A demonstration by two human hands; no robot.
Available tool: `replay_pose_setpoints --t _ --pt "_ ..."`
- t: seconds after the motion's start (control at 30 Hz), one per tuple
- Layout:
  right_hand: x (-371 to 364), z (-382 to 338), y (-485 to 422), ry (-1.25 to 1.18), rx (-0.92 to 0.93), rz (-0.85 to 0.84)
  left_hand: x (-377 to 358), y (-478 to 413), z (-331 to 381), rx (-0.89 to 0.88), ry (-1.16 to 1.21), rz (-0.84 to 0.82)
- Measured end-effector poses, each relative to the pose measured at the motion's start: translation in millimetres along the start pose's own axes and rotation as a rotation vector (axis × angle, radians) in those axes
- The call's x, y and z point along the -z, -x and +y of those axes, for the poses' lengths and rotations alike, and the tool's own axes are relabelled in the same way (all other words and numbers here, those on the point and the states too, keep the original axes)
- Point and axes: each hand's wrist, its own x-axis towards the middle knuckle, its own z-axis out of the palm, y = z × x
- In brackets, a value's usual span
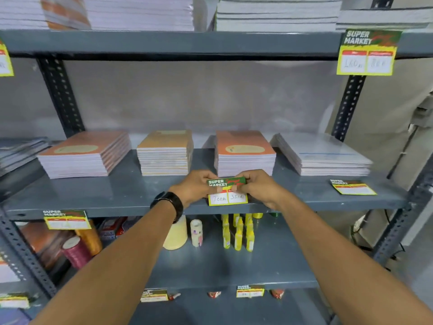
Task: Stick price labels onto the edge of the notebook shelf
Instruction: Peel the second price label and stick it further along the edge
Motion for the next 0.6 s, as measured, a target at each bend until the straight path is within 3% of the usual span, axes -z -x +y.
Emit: replay_pose_setpoints --t 0.43,0.6 --pt "-49.8 42.4 50.9 0.101 0.035 0.273 -30.5 60.8 -39.4 -0.094 -0.152 0.335" --pt "-60.3 46.1 55.2 0.149 0.106 0.393 -37.5 64.2 -47.6 -0.161 -0.248 0.385"
